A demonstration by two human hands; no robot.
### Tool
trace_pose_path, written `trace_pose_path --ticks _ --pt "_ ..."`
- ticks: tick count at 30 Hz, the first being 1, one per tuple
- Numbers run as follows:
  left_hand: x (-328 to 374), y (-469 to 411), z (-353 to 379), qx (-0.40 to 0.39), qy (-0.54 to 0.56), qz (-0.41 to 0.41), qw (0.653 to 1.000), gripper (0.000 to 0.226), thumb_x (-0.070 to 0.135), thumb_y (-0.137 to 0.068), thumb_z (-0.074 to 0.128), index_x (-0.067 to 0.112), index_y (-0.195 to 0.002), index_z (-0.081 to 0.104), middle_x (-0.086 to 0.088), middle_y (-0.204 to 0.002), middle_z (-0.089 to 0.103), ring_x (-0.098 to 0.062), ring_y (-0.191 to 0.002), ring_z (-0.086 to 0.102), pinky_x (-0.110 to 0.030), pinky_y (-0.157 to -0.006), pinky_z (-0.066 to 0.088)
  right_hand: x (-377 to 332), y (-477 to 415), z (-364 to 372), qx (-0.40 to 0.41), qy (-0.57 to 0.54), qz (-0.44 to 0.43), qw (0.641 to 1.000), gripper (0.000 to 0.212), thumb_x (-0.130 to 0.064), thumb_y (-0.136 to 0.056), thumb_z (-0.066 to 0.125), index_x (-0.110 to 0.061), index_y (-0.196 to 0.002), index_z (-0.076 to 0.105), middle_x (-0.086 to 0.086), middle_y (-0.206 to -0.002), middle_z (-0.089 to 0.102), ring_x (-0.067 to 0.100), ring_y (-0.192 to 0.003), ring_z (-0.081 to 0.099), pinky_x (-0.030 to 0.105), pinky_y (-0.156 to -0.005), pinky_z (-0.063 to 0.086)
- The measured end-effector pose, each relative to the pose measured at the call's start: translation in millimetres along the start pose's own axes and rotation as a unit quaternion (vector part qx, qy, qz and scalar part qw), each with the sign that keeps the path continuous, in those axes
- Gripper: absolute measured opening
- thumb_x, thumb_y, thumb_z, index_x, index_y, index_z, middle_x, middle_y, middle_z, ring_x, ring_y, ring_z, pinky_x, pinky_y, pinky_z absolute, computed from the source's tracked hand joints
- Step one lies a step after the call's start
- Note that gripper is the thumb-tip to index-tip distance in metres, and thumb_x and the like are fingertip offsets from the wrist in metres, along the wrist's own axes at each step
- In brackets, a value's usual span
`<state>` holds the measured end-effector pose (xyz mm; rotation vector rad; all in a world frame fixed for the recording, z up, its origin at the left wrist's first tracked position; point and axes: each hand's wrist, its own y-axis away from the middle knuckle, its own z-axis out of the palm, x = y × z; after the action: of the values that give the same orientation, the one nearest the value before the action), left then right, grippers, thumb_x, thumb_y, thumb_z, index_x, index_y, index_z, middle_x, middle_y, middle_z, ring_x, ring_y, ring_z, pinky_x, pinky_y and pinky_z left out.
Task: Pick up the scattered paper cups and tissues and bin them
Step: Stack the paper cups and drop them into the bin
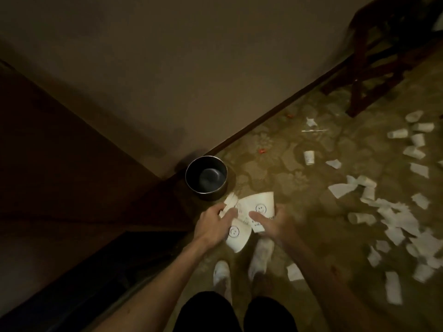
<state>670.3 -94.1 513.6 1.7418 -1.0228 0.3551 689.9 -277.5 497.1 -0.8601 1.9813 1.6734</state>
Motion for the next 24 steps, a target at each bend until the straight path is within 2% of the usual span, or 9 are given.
trace_pose_path --ticks 4,8,12,16,18,20,22,23,24 --pt "-19 -109 13 0.070 0.045 -0.048 0.995 0.029 0.046 -0.095 0.057 0.022 -0.108 0.068 0.000 -0.098 0.074 -0.015 -0.087 0.070 -0.039 -0.080 0.059 -11 -122 33 -0.016 0.033 -0.037 0.999 0.073 -0.023 -0.074 0.085 -0.005 -0.132 0.044 -0.009 -0.087 0.058 -0.001 -0.060 0.061 0.008 -0.039 0.042" --pt "-56 -209 27 0.143 0.065 -0.100 0.983 0.029 0.046 -0.096 0.054 0.022 -0.105 0.067 0.005 -0.093 0.067 -0.005 -0.078 0.062 -0.024 -0.063 0.049 3 -236 79 -0.051 0.135 -0.078 0.986 0.063 -0.035 -0.075 0.081 -0.011 -0.126 0.053 0.000 -0.104 0.064 0.008 -0.080 0.062 0.019 -0.057 0.047" --pt "-108 -292 32 0.149 0.033 -0.150 0.977 0.028 0.045 -0.098 0.051 0.021 -0.103 0.064 0.000 -0.096 0.065 -0.013 -0.081 0.061 -0.028 -0.068 0.049 30 -320 128 -0.108 0.182 -0.046 0.976 0.050 -0.027 -0.078 0.075 -0.021 -0.124 0.055 -0.005 -0.102 0.063 0.004 -0.078 0.057 0.023 -0.061 0.047" --pt "-157 -354 29 0.148 0.026 -0.172 0.974 0.027 0.046 -0.096 0.054 0.022 -0.104 0.065 0.002 -0.091 0.061 -0.006 -0.072 0.056 -0.024 -0.059 0.044 58 -383 164 -0.146 0.220 -0.033 0.964 0.056 -0.031 -0.079 0.075 -0.012 -0.127 0.052 0.005 -0.112 0.067 0.020 -0.094 0.066 0.037 -0.078 0.058" --pt "-173 -380 28 0.151 0.041 -0.177 0.972 0.037 0.050 -0.093 0.058 0.020 -0.113 0.067 0.000 -0.096 0.063 -0.011 -0.078 0.060 -0.023 -0.059 0.045 67 -403 175 -0.148 0.229 -0.041 0.961 0.050 -0.035 -0.082 0.074 -0.006 -0.120 0.056 0.009 -0.105 0.069 0.016 -0.084 0.070 0.027 -0.060 0.056" --pt "-185 -400 27 0.156 0.052 -0.183 0.969 0.041 0.055 -0.090 0.060 0.021 -0.112 0.068 -0.001 -0.100 0.065 -0.012 -0.080 0.061 -0.019 -0.056 0.043 71 -417 184 -0.152 0.229 -0.063 0.959 0.034 -0.033 -0.085 0.072 -0.005 -0.104 0.065 0.005 -0.086 0.072 0.005 -0.063 0.068 0.021 -0.047 0.051" --pt "-193 -417 28 0.163 0.054 -0.176 0.969 0.040 0.057 -0.089 0.061 0.023 -0.110 0.069 0.002 -0.102 0.065 -0.008 -0.078 0.059 -0.017 -0.056 0.041 73 -426 190 -0.171 0.189 -0.047 0.966 0.030 -0.035 -0.087 0.070 -0.010 -0.103 0.065 0.000 -0.087 0.071 0.006 -0.070 0.069 0.031 -0.063 0.061" --pt "-197 -423 28 0.165 0.058 -0.171 0.970 0.042 0.057 -0.090 0.060 0.024 -0.114 0.068 0.003 -0.105 0.065 -0.008 -0.081 0.059 -0.017 -0.059 0.042 73 -430 190 -0.186 0.172 -0.030 0.967 0.038 -0.037 -0.088 0.069 -0.012 -0.115 0.061 -0.001 -0.098 0.070 0.010 -0.082 0.069 0.036 -0.074 0.061" --pt "-199 -428 28 0.167 0.066 -0.166 0.970 0.045 0.058 -0.091 0.058 0.024 -0.121 0.066 0.005 -0.109 0.064 -0.009 -0.087 0.060 -0.017 -0.063 0.042 72 -432 190 -0.201 0.158 -0.021 0.967 0.047 -0.038 -0.089 0.067 -0.016 -0.128 0.054 -0.004 -0.105 0.067 0.010 -0.089 0.068 0.036 -0.076 0.060"
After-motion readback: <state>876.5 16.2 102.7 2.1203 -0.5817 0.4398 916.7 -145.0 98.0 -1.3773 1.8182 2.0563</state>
